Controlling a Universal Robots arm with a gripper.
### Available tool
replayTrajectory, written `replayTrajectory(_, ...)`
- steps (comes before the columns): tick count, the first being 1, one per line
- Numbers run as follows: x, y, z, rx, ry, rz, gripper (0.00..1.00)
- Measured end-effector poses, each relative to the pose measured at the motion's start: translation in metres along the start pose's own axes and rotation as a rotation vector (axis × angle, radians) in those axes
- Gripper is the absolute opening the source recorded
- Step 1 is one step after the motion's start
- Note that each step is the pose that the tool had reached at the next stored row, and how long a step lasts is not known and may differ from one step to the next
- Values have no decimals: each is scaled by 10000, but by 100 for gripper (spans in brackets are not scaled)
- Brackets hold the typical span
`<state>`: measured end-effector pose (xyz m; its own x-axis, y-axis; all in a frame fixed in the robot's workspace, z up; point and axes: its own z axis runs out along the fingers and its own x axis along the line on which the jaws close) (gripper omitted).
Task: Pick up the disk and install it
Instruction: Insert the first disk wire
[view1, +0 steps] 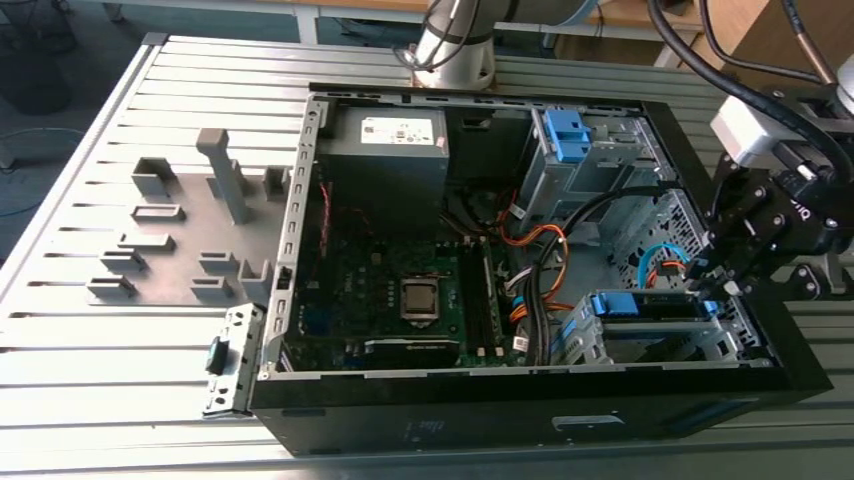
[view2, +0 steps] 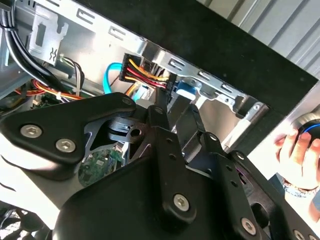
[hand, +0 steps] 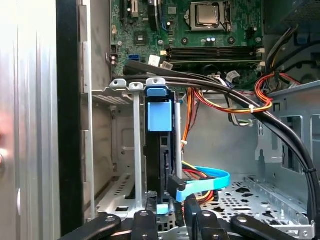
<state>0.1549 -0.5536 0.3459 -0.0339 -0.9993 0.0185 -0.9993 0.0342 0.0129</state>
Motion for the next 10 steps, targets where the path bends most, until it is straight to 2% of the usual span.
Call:
replayTrajectory(4,-45,-9,37,1,0,-71,35)
replayTrajectory(10,-117,-61,88,1,-1,-88,35)
